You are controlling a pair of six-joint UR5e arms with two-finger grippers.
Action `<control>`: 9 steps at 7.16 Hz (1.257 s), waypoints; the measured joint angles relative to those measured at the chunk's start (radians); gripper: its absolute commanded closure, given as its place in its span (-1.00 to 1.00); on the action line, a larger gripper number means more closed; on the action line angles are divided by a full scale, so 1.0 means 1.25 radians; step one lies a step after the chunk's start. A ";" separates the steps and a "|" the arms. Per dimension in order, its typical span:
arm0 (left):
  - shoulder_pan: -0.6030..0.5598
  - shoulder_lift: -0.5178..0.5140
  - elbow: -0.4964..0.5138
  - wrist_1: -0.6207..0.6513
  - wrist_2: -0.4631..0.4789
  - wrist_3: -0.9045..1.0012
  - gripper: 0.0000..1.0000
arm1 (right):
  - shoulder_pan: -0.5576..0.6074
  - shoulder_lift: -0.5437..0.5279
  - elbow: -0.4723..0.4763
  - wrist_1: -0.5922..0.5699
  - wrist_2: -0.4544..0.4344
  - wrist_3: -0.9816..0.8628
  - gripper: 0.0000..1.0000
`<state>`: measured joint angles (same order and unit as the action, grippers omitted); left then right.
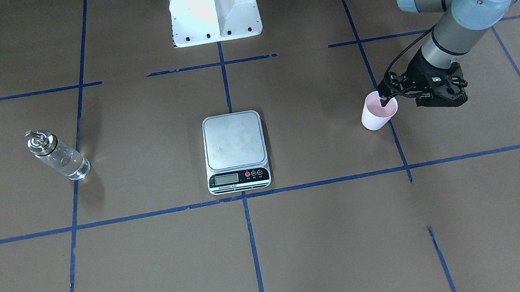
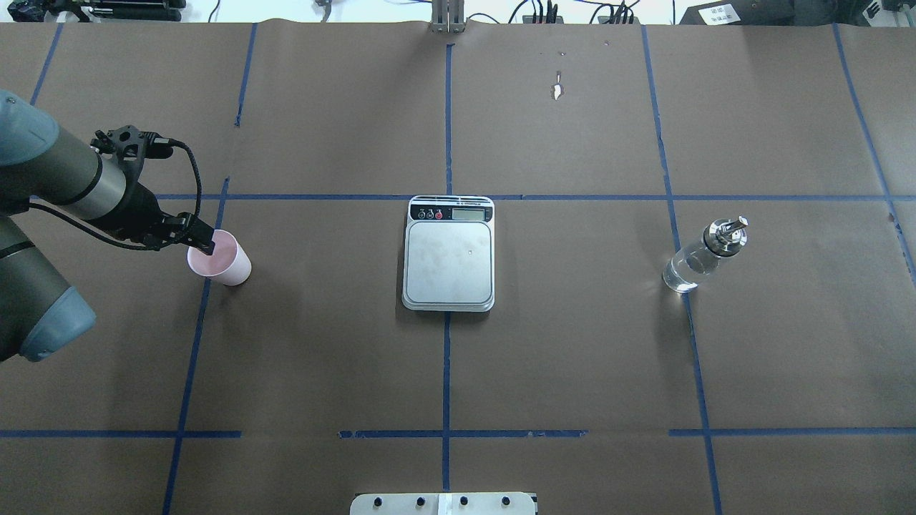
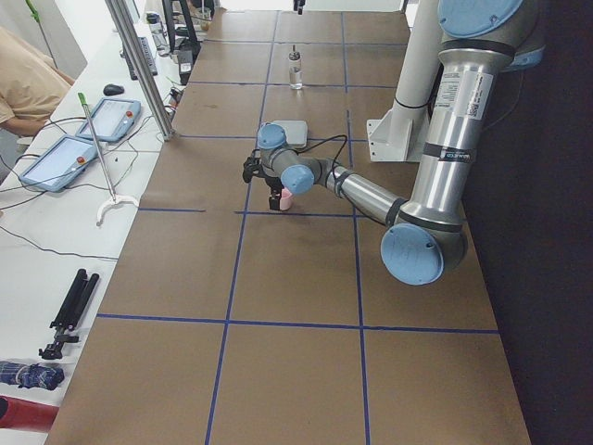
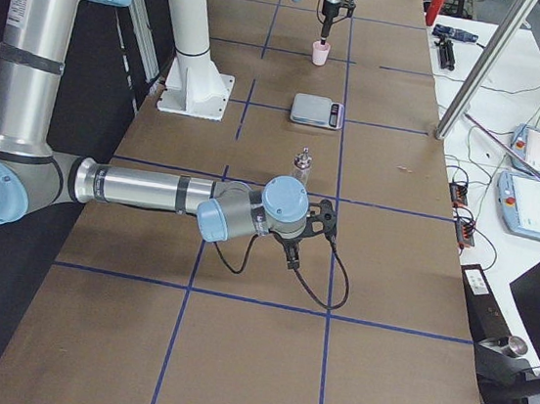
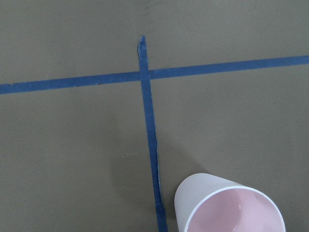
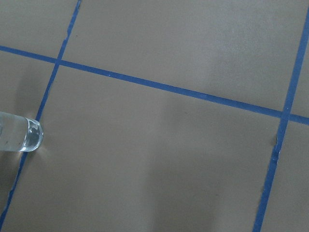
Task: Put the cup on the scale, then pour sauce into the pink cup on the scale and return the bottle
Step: 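Reach the left gripper to the pink cup and grasp it, then carry the pink cup with the left gripper onto the scale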
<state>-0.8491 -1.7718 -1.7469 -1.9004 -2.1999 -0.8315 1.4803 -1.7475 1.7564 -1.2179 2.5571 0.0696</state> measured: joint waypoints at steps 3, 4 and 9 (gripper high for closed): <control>0.020 -0.009 0.017 0.000 0.000 -0.001 1.00 | 0.000 -0.001 0.000 0.000 0.000 -0.001 -1.00; 0.026 -0.011 0.019 0.000 0.000 -0.002 1.00 | 0.000 -0.001 0.000 0.000 0.000 -0.001 -1.00; 0.006 -0.175 -0.027 0.154 -0.002 -0.124 1.00 | 0.000 -0.001 0.002 0.019 0.002 0.006 -1.00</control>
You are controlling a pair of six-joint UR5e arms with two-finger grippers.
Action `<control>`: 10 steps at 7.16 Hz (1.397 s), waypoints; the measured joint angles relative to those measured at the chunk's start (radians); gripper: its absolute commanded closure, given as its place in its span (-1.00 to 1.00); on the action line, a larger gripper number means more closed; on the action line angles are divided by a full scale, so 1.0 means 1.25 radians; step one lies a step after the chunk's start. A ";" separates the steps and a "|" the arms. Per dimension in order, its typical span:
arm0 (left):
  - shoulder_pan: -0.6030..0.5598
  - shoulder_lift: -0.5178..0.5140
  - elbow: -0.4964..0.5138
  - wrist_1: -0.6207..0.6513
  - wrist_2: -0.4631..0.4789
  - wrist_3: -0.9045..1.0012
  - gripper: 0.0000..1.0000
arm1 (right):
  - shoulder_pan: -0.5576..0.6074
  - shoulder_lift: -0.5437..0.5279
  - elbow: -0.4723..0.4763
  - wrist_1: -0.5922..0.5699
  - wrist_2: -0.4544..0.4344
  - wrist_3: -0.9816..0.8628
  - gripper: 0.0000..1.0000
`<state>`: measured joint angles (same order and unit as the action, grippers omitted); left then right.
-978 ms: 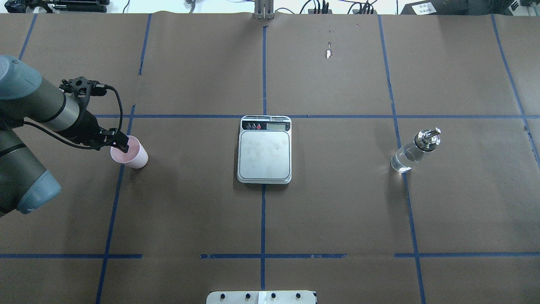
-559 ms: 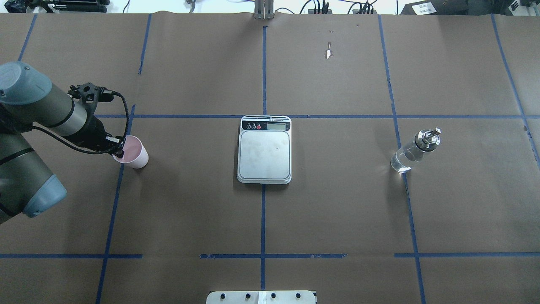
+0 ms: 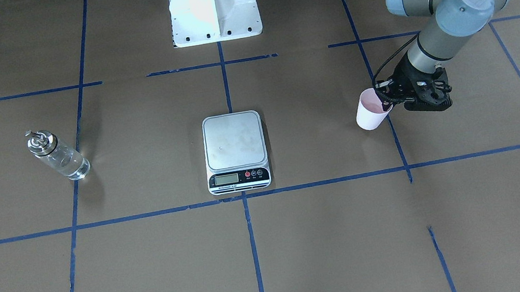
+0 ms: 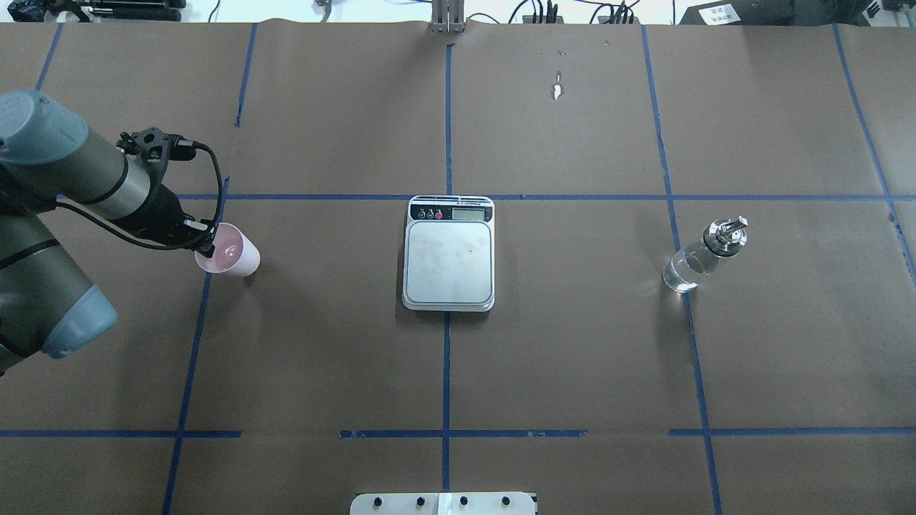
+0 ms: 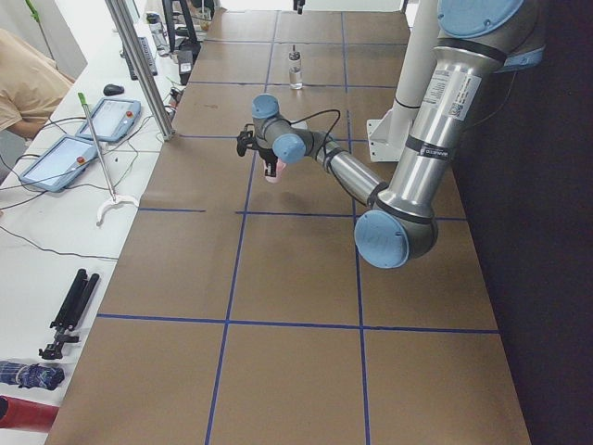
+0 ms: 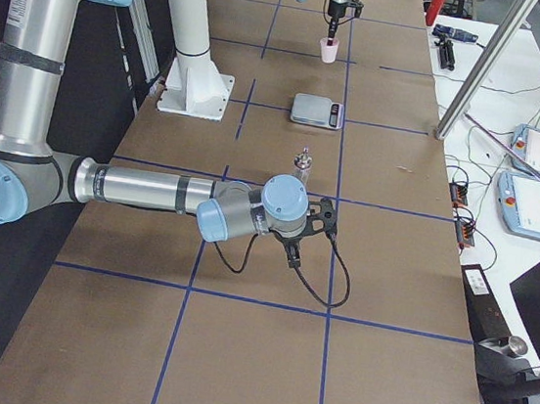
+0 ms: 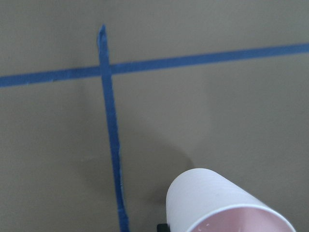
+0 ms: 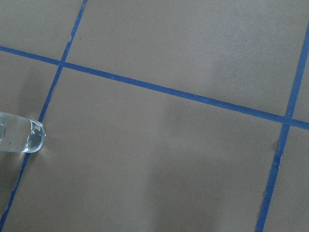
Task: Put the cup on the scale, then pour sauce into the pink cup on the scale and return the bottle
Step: 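Carry the pink cup with the left gripper onto the scale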
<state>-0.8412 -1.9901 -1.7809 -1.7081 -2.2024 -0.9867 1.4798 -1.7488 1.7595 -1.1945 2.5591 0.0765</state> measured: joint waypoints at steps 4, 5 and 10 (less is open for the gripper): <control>0.132 -0.293 0.169 0.058 0.112 -0.186 1.00 | -0.009 0.001 0.001 0.005 0.008 0.028 -1.00; 0.149 -0.325 0.206 0.059 0.118 -0.190 1.00 | -0.009 0.000 0.001 0.006 0.012 0.029 -1.00; 0.190 -0.347 0.236 0.062 0.121 -0.194 0.09 | -0.013 0.000 0.001 0.005 0.023 0.054 -1.00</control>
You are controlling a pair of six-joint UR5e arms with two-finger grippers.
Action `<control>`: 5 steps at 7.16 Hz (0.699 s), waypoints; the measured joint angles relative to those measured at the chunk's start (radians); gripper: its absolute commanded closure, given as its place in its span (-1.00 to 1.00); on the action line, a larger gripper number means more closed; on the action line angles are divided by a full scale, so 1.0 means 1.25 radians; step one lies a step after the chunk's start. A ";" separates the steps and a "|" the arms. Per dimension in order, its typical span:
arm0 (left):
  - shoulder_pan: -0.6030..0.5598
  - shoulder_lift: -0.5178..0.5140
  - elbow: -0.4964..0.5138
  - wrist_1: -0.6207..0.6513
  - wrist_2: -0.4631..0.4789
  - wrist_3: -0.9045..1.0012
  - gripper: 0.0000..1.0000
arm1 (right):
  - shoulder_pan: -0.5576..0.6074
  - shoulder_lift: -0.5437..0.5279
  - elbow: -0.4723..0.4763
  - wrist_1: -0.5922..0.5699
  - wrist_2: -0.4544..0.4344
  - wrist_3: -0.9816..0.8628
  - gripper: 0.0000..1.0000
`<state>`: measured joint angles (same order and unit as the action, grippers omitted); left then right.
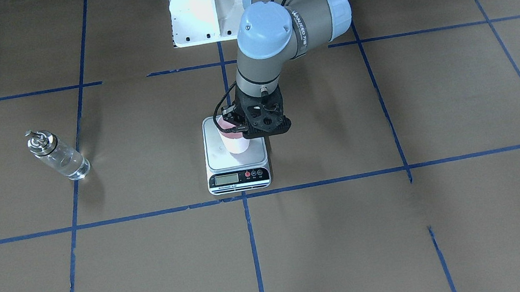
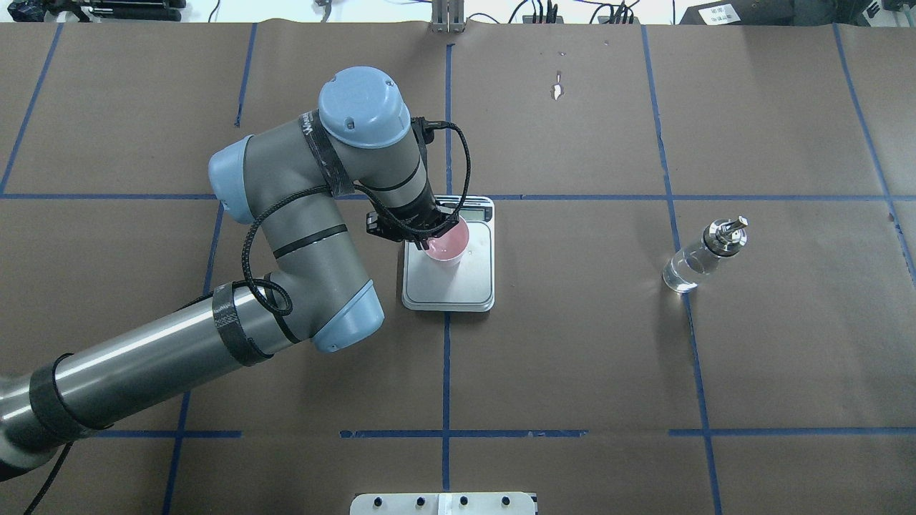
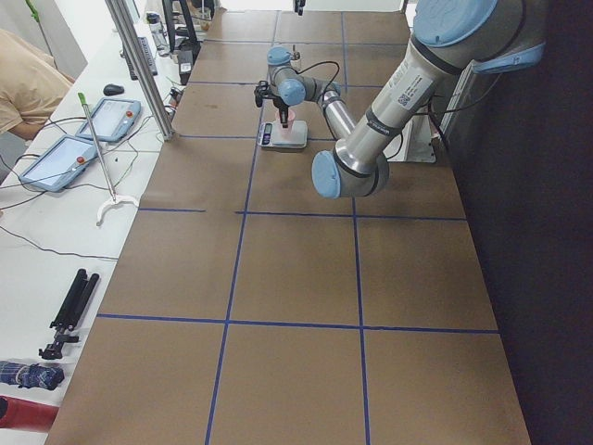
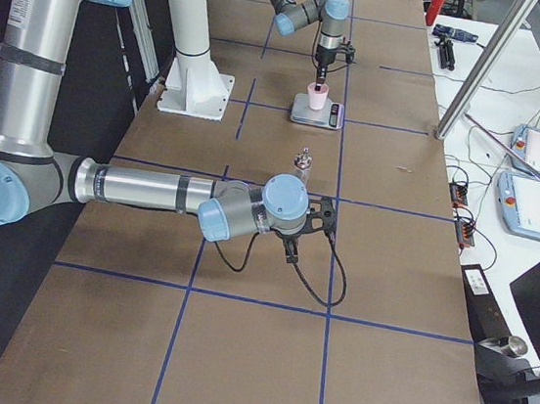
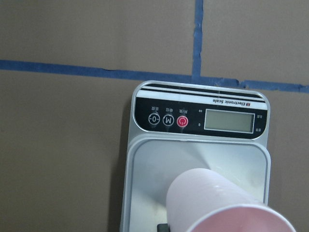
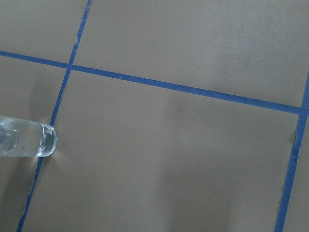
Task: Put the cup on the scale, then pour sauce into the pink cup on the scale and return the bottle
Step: 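Carry the pink cup with the left gripper onto the scale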
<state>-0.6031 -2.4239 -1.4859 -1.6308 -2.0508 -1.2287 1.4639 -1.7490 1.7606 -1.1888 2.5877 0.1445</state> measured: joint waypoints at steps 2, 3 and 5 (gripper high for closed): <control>0.001 -0.001 0.000 -0.001 0.000 0.000 -0.46 | -0.002 0.000 -0.001 0.000 0.000 0.002 -1.00; 0.003 -0.001 0.000 -0.003 0.000 0.000 -0.46 | -0.003 0.000 -0.001 0.000 0.000 0.002 -1.00; 0.002 0.005 -0.029 -0.002 -0.004 0.001 -0.46 | -0.012 0.003 0.000 0.001 -0.001 0.002 -1.00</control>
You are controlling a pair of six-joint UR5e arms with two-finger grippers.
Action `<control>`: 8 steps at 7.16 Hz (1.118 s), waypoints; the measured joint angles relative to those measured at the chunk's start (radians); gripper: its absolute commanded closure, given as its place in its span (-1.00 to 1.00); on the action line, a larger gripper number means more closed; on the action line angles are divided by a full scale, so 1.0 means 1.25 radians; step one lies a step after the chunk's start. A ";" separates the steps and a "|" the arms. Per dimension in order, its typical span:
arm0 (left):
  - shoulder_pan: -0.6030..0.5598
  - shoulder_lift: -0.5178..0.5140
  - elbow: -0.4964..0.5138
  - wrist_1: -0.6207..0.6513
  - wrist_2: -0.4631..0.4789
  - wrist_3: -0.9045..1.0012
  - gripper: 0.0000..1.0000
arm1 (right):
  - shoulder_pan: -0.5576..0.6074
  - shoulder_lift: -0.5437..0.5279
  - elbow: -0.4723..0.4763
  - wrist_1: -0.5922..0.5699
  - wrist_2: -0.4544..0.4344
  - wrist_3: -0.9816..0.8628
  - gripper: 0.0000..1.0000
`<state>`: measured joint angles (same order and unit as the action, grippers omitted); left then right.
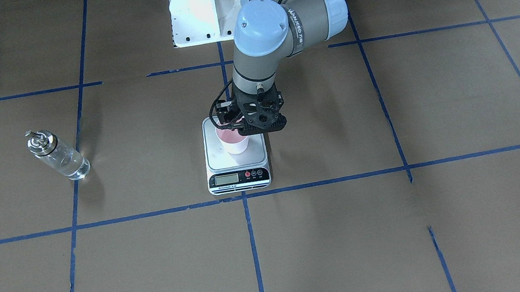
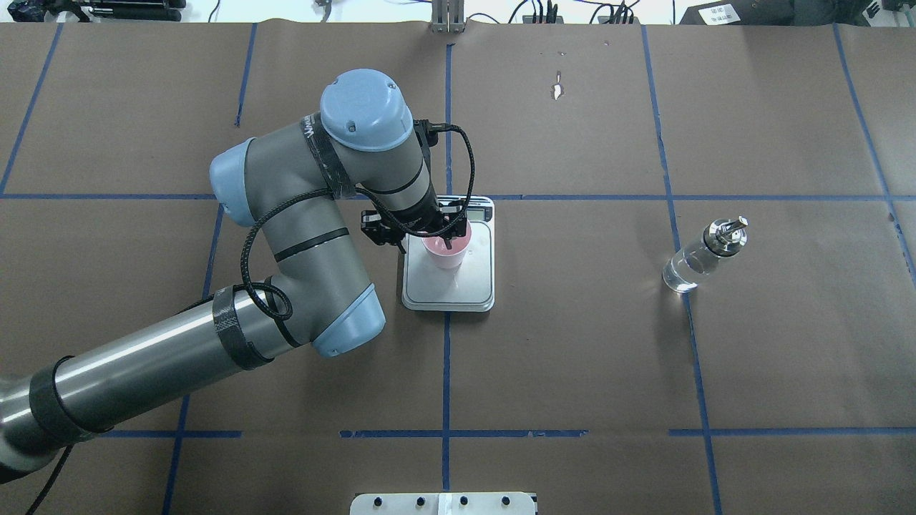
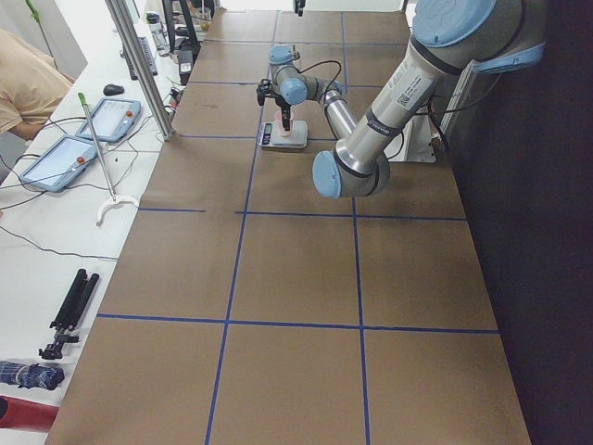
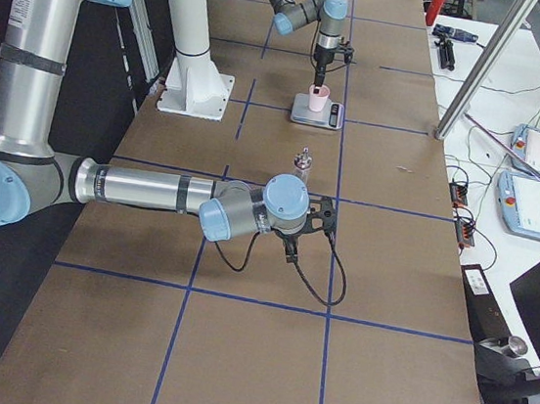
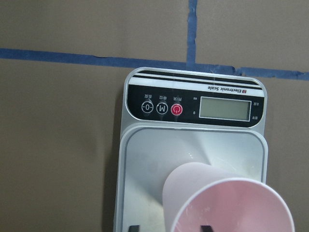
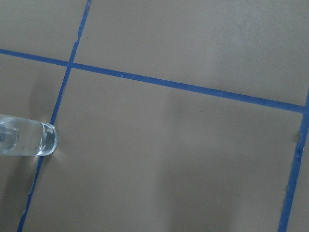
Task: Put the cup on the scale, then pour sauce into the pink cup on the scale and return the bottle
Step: 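Release the cup and raise the left gripper while the right gripper approaches the bottle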
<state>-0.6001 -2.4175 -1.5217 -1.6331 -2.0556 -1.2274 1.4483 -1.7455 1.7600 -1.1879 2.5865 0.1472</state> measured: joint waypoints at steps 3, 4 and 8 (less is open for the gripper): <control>-0.041 0.106 -0.215 0.003 -0.003 0.001 -0.46 | -0.076 0.018 0.000 0.120 -0.044 0.141 -1.00; -0.059 0.135 -0.264 0.004 -0.003 0.001 -0.46 | -0.157 0.023 0.002 0.250 -0.138 0.313 -1.00; -0.102 0.160 -0.291 0.002 -0.004 0.002 -0.46 | -0.481 -0.014 0.064 0.562 -0.439 0.721 -0.99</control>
<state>-0.7273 -2.2173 -1.8859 -1.6300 -2.0601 -1.2248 0.8471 -1.7636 1.8395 -0.4851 2.0380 1.0487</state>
